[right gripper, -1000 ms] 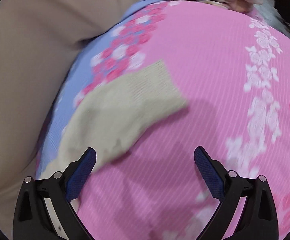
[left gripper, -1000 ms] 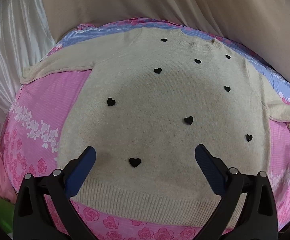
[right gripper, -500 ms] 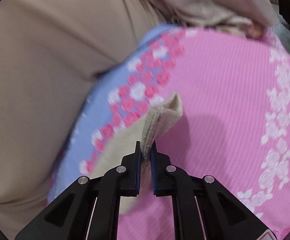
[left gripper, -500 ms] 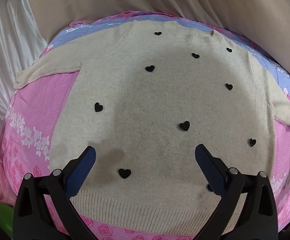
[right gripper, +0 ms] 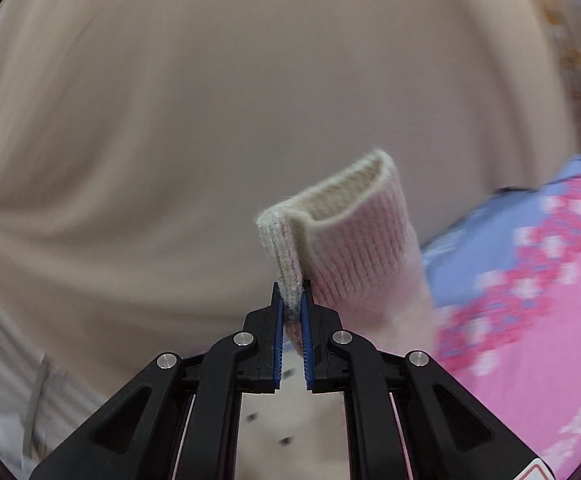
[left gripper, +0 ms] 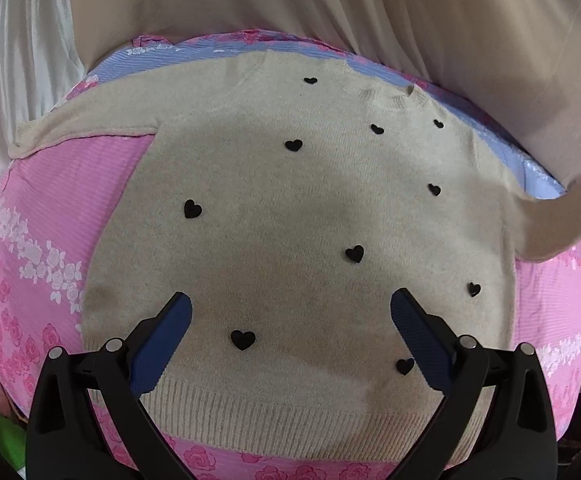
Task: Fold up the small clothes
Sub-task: 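Grasp the cuff of the sleeve nearest the right tool with the right tool, then carry the cuff across the sweater body while the left tool grasps the other cuff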
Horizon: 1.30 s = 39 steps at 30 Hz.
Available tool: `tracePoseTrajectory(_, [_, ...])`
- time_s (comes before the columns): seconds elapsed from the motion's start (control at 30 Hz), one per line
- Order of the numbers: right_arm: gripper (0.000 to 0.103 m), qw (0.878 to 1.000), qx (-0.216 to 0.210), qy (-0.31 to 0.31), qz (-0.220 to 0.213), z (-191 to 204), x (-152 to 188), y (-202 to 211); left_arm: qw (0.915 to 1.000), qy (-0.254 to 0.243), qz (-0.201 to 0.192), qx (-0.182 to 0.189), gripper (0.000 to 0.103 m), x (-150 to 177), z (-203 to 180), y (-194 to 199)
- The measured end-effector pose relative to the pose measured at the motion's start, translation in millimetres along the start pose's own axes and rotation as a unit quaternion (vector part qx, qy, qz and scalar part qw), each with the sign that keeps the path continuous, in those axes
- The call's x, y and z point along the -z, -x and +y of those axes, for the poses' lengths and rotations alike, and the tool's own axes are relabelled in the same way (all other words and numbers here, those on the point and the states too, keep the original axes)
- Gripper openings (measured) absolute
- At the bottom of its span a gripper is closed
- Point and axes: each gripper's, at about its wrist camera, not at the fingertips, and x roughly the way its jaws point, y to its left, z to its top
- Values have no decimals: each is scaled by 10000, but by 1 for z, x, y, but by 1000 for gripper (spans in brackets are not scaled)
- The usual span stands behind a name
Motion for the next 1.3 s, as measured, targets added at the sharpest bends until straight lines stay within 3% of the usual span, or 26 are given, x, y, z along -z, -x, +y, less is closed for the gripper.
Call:
tracePoseTrajectory(0.13, [8, 9934, -536, 622, 806, 88, 43, -78, 9997, 122, -172, 98, 98, -1, 20, 9])
tracePoseTrajectory(0.27, [8, 9798, -765, 985, 1560, 149, 97, -154, 9991, 295, -303, 94, 98, -2, 48, 14])
tracePoseTrajectory(0.4, [8, 9593, -543, 1464, 2353, 185, 166, -220, 9968, 752, -259, 118, 98, -4, 86, 11])
tracePoseTrajectory(0.53, [8, 9309, -157, 1780, 3186, 185, 241, -279, 9893, 1434, -186, 175, 98, -13, 128, -1])
tracePoseTrajectory(0.6, [13, 9149, -20, 1883, 3572, 180, 271, -299, 9831, 1810, -204, 182, 98, -23, 155, -10])
tracePoseTrajectory(0.7, [20, 8887, 320, 2253, 3981, 176, 315, -311, 9684, 2464, -292, 242, 98, -44, 204, -23])
tracePoseTrajectory(0.8, [37, 8780, 331, 2827, 3848, 190, 331, -291, 9465, 3175, -562, 99, 98, -70, 265, -36])
tracePoseTrajectory(0.93, [53, 8784, 243, 3156, 3582, 192, 333, -250, 9050, 4118, -1011, -338, 98, -103, 359, -53])
tracePoseTrajectory(1.07, [57, 8830, 376, 2979, 3608, 170, 333, -214, 8815, 4484, -1150, -928, 98, -130, 429, -74])
tracePoseTrajectory(1.17, [58, 8869, 657, 2668, 3713, 146, 335, -196, 8665, 4828, -1045, -718, 95, -137, 461, -98])
tracePoseTrajectory(1.23, [58, 8898, 861, 2362, 3809, 126, 334, -188, 8559, 5015, -1079, -663, 76, -138, 468, -107])
tracePoseTrajectory(1.27, [58, 8924, 947, 2152, 3852, 116, 332, -185, 8579, 4957, -1175, -670, 60, -141, 472, -106])
tracePoseTrajectory(1.3, [58, 8949, 1005, 1951, 3885, 107, 330, -183, 8642, 4872, -1192, -391, 32, -145, 470, -108])
